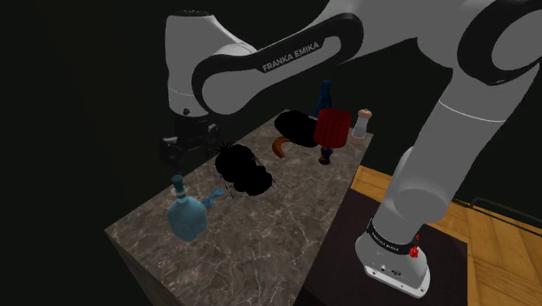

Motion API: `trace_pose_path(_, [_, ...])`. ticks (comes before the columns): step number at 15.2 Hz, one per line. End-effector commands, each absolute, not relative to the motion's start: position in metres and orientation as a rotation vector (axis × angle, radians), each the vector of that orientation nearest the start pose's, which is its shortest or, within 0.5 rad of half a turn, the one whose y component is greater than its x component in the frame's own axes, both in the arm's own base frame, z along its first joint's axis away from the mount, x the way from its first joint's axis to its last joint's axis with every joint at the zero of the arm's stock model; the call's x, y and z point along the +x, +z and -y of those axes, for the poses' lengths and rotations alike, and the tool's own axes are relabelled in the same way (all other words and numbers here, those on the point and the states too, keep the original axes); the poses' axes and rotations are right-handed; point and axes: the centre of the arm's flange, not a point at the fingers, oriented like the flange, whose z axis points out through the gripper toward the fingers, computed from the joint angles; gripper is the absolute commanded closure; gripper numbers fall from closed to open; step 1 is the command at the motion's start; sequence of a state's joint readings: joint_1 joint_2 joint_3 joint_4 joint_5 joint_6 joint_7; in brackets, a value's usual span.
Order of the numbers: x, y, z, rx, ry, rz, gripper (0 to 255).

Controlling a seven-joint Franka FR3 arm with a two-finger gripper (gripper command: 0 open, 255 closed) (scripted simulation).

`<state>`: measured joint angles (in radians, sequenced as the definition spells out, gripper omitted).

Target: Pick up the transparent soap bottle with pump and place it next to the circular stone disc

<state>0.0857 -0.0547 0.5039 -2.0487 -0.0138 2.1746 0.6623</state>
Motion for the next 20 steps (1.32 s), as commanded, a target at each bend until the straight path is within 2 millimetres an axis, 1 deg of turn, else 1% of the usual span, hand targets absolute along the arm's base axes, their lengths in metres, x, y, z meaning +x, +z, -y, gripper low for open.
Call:
trace_pose_path(1, [0.469,0.465,-0.335,-3.058,-0.25,-0.101,0])
trace_pose_path(2, [0.474,0.46,-0.346,-3.059,-0.25,-0.102,0])
trace_pose_path(3, [0.474,0.459,-0.347,-3.059,-0.25,-0.102,0])
trace_pose_path(9, [0.479,0.428,-0.349,-3.059,-0.25,-0.102,0])
trace_pose_path(10, [0.481,0.42,-0.349,-3.059,-0.25,-0.102,0])
trace_pose_path(18, [0.481,0.42,-0.349,-3.059,-0.25,-0.102,0])
trace_pose_path(19, [0.481,0.42,-0.349,-3.059,-0.25,-0.102,255])
trace_pose_path(20, [0.481,0.42,-0.349,-3.059,-0.25,-0.102,255])
